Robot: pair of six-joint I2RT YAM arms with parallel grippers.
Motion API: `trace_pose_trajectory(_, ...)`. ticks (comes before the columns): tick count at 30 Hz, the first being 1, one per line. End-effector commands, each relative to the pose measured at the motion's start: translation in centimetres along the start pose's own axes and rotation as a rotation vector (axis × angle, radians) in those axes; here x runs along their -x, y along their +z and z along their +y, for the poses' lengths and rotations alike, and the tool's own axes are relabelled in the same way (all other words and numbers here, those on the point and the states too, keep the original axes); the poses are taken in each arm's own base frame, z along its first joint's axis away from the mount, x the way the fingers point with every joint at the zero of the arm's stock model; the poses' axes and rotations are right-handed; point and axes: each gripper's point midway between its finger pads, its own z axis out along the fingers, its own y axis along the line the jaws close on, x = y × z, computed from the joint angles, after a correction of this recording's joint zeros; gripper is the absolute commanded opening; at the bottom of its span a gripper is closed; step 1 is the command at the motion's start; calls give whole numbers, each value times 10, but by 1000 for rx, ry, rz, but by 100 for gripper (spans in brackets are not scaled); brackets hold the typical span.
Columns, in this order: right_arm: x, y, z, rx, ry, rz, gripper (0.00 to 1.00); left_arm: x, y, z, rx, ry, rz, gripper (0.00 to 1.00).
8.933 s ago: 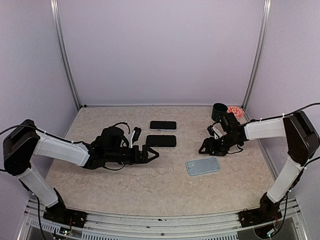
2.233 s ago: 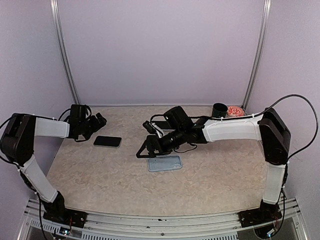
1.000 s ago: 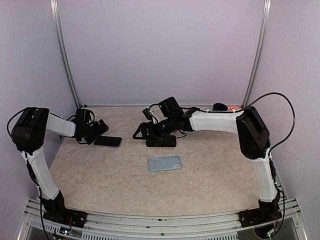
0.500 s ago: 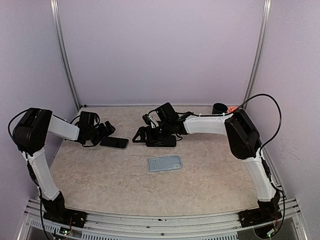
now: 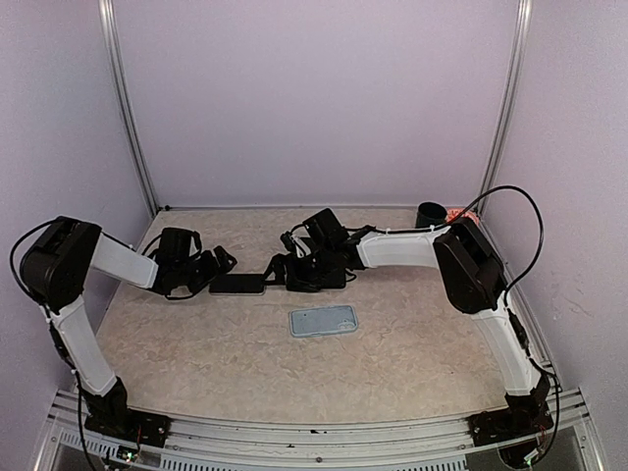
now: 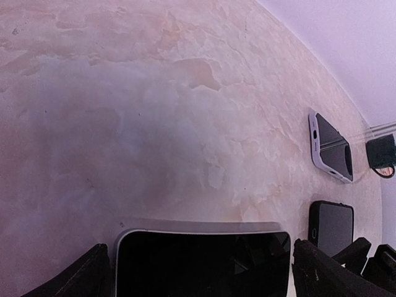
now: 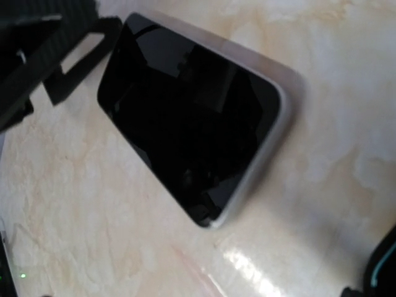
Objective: Put the phone into the phone case
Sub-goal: Move the phone to the center of the board.
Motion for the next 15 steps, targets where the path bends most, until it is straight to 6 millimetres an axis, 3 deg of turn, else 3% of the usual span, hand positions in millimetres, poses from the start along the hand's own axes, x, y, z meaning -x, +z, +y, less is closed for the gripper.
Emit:
trace_pose_trajectory(1, 0, 7, -2, -3, 16, -3, 99, -42, -5, 9, 32, -24, 124, 99)
trace_pose_trajectory(15, -7, 11, -4, 24, 74, 13, 99, -54, -14, -5, -14, -19, 128, 99)
